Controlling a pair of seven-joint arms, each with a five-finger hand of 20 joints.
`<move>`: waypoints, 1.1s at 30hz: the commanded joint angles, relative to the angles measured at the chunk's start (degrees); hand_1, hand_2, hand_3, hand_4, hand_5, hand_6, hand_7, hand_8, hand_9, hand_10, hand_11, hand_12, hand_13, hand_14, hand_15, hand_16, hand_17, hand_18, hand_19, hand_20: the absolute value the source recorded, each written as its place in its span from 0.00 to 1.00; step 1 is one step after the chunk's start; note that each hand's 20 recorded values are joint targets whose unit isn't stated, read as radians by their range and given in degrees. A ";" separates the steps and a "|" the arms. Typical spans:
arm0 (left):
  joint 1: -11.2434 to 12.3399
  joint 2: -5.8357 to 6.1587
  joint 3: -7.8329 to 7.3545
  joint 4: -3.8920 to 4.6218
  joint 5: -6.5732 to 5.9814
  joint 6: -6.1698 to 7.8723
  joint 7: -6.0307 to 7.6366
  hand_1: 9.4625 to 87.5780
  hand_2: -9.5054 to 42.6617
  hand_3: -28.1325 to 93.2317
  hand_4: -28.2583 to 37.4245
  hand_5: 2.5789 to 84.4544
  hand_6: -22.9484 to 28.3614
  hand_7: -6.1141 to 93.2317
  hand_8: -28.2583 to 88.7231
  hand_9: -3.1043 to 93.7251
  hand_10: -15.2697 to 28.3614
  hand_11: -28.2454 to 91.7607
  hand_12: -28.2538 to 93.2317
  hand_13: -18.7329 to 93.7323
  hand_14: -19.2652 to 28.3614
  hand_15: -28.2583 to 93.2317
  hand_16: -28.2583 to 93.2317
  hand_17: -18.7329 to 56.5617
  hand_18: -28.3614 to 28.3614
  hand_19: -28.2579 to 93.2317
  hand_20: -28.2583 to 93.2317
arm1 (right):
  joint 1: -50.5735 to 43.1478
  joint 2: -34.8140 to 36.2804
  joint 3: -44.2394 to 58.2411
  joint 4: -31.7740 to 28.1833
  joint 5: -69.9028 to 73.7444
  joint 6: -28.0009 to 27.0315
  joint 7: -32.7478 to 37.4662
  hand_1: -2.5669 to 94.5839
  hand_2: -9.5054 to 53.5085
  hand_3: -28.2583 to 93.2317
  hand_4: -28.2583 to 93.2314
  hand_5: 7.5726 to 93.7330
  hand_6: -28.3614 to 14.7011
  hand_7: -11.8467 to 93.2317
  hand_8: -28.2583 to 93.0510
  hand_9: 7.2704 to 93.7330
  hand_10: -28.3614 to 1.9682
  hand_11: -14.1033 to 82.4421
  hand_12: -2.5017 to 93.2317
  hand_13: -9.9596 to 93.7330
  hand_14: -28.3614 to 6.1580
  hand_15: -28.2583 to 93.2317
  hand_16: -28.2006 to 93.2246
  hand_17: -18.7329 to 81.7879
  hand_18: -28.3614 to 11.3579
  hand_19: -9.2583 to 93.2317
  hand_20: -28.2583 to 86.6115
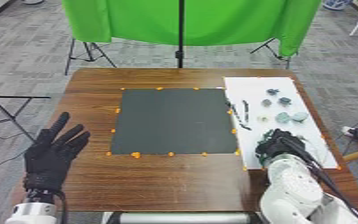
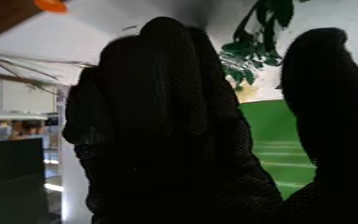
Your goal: Arrange flowers
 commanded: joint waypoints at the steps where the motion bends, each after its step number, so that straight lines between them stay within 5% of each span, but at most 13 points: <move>1: 1.27 0.08 -0.37 -0.44 -0.17 0.16 -0.22 0.09 0.30 0.86 0.00 0.36 0.52 0.17 0.16 0.35 0.78 0.40 0.33 0.36 1.00 0.61 0.18 0.10 1.00 0.65 0.24 | 2.44 -1.79 -5.66 4.96 1.14 -5.77 -0.21 0.48 0.00 0.79 0.03 0.77 0.51 0.42 0.22 0.81 0.40 0.67 0.24 0.84 0.49 0.81 0.36 0.71 0.21 1.00 0.56; 5: 1.42 -0.29 -0.72 -0.57 0.00 0.18 -0.66 0.09 0.30 0.86 0.00 0.36 0.52 0.17 0.16 0.35 0.78 0.40 0.33 0.36 1.00 0.61 0.18 0.10 1.00 0.65 0.24 | 2.74 -1.97 -7.89 5.68 1.37 -7.57 -0.86 0.58 0.00 0.75 0.01 0.82 0.54 0.50 0.31 0.87 0.48 0.71 0.26 0.89 0.55 0.82 0.38 0.74 0.22 1.00 0.64; 8: 1.51 0.59 -0.32 -0.56 -0.73 0.60 0.15 0.09 0.30 0.86 0.00 0.36 0.52 0.17 0.16 0.36 0.78 0.40 0.33 0.36 1.00 0.61 0.18 0.10 1.00 0.65 0.24 | 2.14 -1.72 -8.69 5.55 -0.06 -7.03 -2.02 0.61 0.00 0.75 0.00 0.83 0.56 0.51 0.31 0.88 0.51 0.71 0.26 0.90 0.56 0.83 0.38 0.75 0.22 1.00 0.66; 16: 1.93 1.39 -0.33 -0.71 -1.42 1.28 0.89 0.09 0.31 0.85 0.00 0.36 0.52 0.17 0.16 0.35 0.78 0.40 0.33 0.36 1.00 0.61 0.18 0.10 1.00 0.65 0.25 | 0.39 0.35 -7.44 2.59 -6.85 2.43 -4.07 0.63 0.00 0.77 0.00 0.87 0.53 0.49 0.31 0.90 0.52 0.70 0.25 0.91 0.56 0.82 0.39 0.75 0.23 1.00 0.67; 17: 2.14 2.09 -0.07 -0.73 -1.95 1.66 1.84 0.09 0.30 0.86 0.00 0.36 0.52 0.17 0.16 0.35 0.78 0.41 0.33 0.36 1.00 0.61 0.18 0.10 1.00 0.65 0.25 | 0.57 0.69 -7.42 2.10 -8.09 3.77 -4.33 0.63 0.00 0.77 0.00 0.87 0.53 0.49 0.31 0.91 0.53 0.69 0.25 0.91 0.56 0.82 0.39 0.75 0.23 1.00 0.67; 22: 1.75 0.43 -0.89 -0.68 -0.76 0.89 0.24 0.09 0.30 0.86 0.00 0.36 0.52 0.18 0.16 0.35 0.79 0.41 0.33 0.36 1.00 0.61 0.18 0.09 1.00 0.65 0.25 | 1.03 0.87 -6.13 -1.40 -11.07 7.33 -5.44 0.63 0.00 0.78 0.00 0.88 0.53 0.47 0.32 0.92 0.53 0.69 0.26 0.92 0.58 0.82 0.39 0.77 0.23 1.00 0.68; 29: 2.02 1.07 -0.92 -0.81 -1.03 1.16 0.96 0.09 0.30 0.86 0.00 0.36 0.53 0.18 0.16 0.36 0.78 0.40 0.33 0.36 1.00 0.61 0.18 0.09 1.00 0.65 0.25 | 5.69 -1.56 -8.48 -4.07 -13.86 10.26 -7.99 0.63 0.00 0.78 0.00 0.90 0.52 0.46 0.33 0.94 0.52 0.68 0.26 0.93 0.58 0.82 0.39 0.77 0.24 1.00 0.69; 33: 2.37 0.19 -1.78 -1.31 -0.11 1.02 -0.16 0.09 0.30 0.86 0.00 0.36 0.53 0.18 0.16 0.36 0.78 0.40 0.33 0.36 1.00 0.61 0.18 0.09 1.00 0.65 0.25 | 11.81 -5.58 -12.32 -2.80 -12.41 11.55 -11.58 0.63 0.00 0.79 0.00 0.90 0.52 0.45 0.34 0.94 0.52 0.68 0.26 0.93 0.58 0.82 0.39 0.78 0.24 1.00 0.69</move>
